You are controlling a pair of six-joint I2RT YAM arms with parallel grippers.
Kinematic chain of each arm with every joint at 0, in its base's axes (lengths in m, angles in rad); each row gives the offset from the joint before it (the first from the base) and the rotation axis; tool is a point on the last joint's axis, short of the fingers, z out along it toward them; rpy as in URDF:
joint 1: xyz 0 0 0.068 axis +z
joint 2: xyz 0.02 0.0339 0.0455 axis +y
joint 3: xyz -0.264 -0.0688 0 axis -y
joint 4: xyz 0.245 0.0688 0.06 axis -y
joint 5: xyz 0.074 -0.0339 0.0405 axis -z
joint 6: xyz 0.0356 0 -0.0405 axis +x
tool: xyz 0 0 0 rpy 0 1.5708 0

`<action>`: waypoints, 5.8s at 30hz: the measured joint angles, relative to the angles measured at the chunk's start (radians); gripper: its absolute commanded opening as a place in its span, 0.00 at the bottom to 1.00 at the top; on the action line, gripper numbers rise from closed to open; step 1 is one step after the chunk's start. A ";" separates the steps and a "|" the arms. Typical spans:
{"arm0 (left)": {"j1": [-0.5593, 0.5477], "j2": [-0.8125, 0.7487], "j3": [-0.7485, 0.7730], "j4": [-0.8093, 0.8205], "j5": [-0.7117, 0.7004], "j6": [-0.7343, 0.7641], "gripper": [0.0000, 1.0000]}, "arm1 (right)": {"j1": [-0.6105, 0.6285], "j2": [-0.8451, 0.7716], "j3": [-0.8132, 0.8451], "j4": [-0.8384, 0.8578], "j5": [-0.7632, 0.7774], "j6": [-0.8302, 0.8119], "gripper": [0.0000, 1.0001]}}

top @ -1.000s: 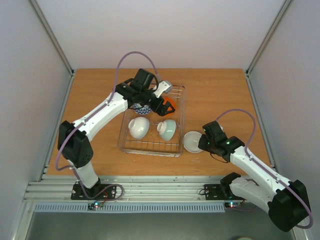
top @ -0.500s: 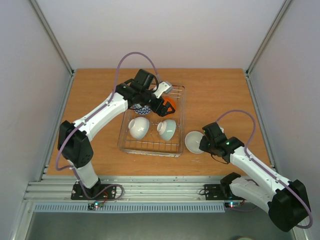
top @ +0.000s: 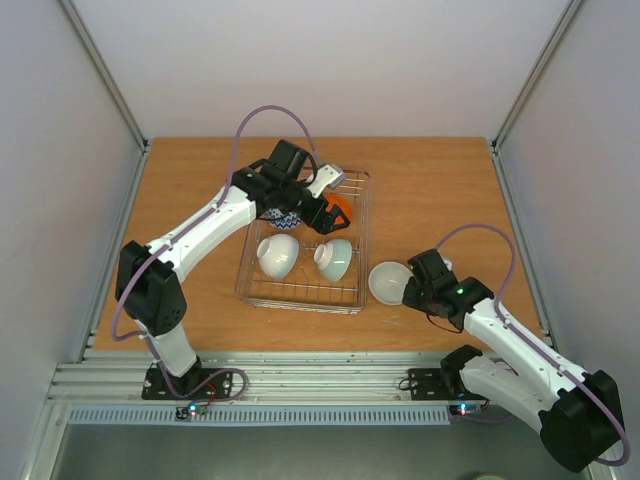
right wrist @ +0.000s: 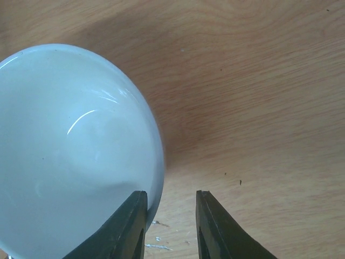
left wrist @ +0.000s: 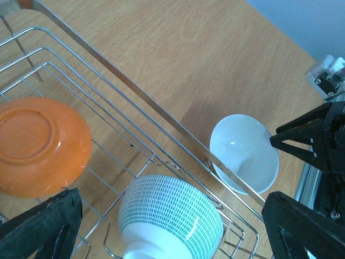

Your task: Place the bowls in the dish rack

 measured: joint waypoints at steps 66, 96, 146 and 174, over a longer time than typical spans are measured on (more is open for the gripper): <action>-0.108 -0.001 -0.124 0.103 0.591 -0.129 0.99 | 0.000 -0.554 0.039 0.152 -0.116 -0.247 0.01; -0.108 0.022 -0.145 0.140 0.717 -0.172 0.01 | -0.002 -0.626 -0.035 0.294 -0.296 -0.327 0.01; -0.111 0.122 0.033 -0.098 -0.776 0.248 0.00 | -0.002 -0.621 -0.053 0.359 -0.305 -0.299 0.08; -0.151 0.256 0.081 -0.203 -0.910 0.308 0.00 | -0.002 -0.596 -0.054 0.352 -0.285 -0.299 0.09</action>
